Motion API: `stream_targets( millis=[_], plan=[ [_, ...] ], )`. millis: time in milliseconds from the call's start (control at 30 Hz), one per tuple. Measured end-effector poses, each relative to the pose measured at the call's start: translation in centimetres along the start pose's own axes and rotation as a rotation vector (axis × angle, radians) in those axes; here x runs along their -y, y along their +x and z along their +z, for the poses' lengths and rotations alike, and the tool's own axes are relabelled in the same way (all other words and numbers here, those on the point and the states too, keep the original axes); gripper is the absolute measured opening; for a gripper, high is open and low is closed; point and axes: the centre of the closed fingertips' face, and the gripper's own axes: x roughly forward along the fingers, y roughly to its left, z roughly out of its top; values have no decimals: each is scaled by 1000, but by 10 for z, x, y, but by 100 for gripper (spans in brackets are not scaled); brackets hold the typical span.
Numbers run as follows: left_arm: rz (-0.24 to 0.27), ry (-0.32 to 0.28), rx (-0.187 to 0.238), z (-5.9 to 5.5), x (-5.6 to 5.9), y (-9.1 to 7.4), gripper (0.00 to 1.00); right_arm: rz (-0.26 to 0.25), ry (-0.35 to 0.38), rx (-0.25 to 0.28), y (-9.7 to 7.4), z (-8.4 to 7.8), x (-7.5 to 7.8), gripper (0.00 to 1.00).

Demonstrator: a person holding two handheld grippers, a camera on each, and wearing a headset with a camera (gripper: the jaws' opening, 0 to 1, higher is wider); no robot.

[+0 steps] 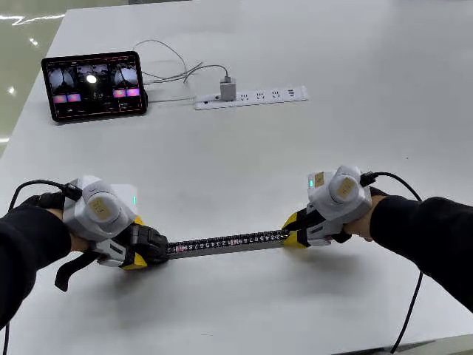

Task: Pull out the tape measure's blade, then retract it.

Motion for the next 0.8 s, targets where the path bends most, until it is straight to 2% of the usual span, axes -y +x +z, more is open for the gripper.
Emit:
stream_targets(
  millis=[800],
  plan=[
    [1, 2, 0, 1, 2, -1, 33, -7, 9, -15, -8, -11, 4, 9]
  ],
)
